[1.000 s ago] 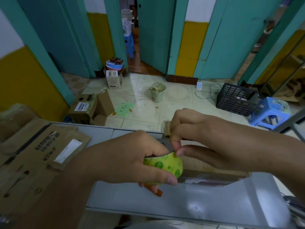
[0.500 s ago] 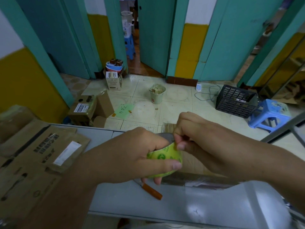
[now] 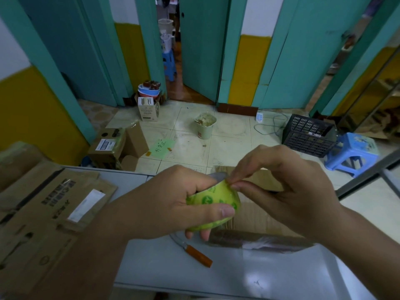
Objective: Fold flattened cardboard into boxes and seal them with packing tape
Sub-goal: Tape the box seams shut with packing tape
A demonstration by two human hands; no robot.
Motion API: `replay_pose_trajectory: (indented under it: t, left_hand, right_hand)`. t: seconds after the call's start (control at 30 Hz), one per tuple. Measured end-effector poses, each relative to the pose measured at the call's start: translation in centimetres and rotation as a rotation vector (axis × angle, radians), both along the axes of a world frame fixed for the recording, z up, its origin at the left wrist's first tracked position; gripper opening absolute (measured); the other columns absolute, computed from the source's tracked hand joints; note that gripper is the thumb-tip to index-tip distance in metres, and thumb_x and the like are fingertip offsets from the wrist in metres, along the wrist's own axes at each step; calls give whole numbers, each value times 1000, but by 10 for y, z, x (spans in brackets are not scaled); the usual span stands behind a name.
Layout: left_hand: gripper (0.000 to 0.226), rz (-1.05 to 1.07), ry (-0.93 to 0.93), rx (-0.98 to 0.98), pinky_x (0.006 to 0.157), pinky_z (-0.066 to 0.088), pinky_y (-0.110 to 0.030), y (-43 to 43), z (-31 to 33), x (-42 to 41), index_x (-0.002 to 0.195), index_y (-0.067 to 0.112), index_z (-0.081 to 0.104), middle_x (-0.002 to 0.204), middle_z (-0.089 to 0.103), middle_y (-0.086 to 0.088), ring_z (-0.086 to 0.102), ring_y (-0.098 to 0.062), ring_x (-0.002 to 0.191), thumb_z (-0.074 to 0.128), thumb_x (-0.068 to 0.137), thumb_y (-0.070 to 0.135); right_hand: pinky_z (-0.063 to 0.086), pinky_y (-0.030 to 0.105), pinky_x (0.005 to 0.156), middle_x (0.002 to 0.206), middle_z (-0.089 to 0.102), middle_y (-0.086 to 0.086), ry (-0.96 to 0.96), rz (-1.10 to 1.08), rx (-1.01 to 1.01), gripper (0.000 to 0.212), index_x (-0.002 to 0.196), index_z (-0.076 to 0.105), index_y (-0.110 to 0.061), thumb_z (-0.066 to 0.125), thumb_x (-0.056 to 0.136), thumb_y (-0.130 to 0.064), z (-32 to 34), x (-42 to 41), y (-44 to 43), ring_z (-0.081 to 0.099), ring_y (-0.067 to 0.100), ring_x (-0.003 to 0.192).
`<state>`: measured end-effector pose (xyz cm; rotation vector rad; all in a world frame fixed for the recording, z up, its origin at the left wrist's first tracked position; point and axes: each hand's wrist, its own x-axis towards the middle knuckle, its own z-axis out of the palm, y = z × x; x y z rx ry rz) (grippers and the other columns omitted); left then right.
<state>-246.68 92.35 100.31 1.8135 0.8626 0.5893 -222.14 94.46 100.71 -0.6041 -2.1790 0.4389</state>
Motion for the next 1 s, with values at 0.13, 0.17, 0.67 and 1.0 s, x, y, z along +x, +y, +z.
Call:
replay_pose_trajectory:
  t: [0.13,0.17,0.67,1.0]
  left_hand:
    - [20,7,9,24,54,57,-24,1,0,0,85,28,72,72,78,4,72,-12,55,68,99,41]
    - [22,13,31,43,55,57,-23,1,0,-1,84,28,72,73,78,5,72,-11,55,68,100,42]
    - [20,82,24,-74,59,63,-32,11,-20,3,92,31,74,78,78,-3,78,-19,71,75,90,51]
    - [14,0,29,-54,60,60,-30,4,-35,-1,99,26,69,71,74,-4,74,-18,61,72,99,40]
  right_hand:
    - [57,37,69,99,65,-2,-64,-40,-60,34,105,47,-35,66,96,-8,0,-6,-6,68,19,88]
    - [56,37,69,99,64,-7,-103,-82,-129,40,101,44,-42,64,97,-9,2,-7,-8,66,16,89]
    - [60,48,84,97,67,9,98,81,-649,40,113,51,-16,76,89,4,-12,-6,8,68,29,91]
    - [56,38,80,93,66,11,130,193,-929,38,104,51,-22,72,89,5,-17,6,18,63,27,86]
